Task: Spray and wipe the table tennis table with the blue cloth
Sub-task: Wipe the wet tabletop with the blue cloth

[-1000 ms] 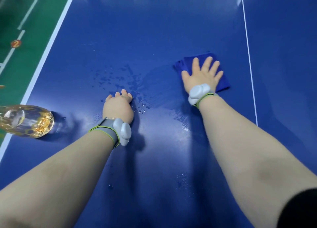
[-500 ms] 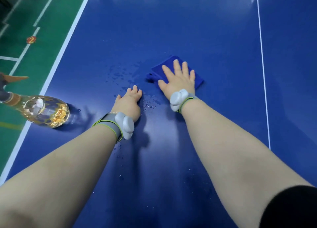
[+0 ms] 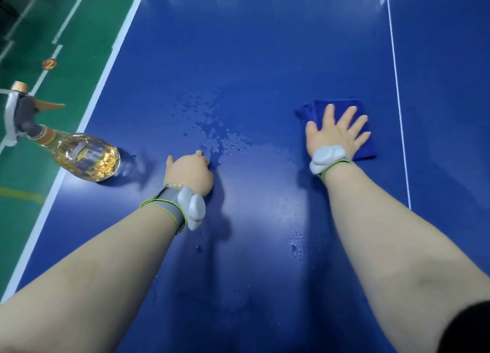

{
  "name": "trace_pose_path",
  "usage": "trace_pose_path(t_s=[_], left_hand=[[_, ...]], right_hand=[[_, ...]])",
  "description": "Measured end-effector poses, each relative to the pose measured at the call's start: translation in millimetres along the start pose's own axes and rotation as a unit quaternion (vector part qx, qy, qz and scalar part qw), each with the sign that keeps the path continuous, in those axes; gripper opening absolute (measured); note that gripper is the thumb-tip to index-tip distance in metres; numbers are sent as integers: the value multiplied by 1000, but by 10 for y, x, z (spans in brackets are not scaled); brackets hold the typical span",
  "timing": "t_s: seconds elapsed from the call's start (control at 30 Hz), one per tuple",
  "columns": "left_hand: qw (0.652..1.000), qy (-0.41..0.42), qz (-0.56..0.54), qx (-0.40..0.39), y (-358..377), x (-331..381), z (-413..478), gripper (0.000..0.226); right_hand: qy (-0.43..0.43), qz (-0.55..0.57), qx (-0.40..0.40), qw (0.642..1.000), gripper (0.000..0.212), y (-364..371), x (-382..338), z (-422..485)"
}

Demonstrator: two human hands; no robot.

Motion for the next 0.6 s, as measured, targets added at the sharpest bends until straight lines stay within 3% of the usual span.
trace_pose_path(t_s=[0.17, 0.3, 0.43, 0.6], left_hand=[[998, 9, -23, -58, 178, 22, -61, 57], [996, 6, -75, -49, 156, -15, -135, 46], [995, 11, -83, -46, 176, 9, -172, 58], [995, 3, -74, -64, 177, 35, -200, 71]], right_hand=[[-207, -29, -41, 977, 68, 377, -1156, -639], [-361, -52, -104, 925, 63, 639, -1762, -1093], [-334, -15, -95, 938, 64, 550, -1522, -1003], [-174, 1, -23, 984, 64, 251, -515, -660]])
Point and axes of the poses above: each hand's wrist, its own z-axis towards the middle knuckle, its own y-axis out of the palm, x = y × z, the point moved 9 cm from there along z, towards the middle knuckle, and after that the axes turned 5 degrees about -y, right-handed, at the moved point
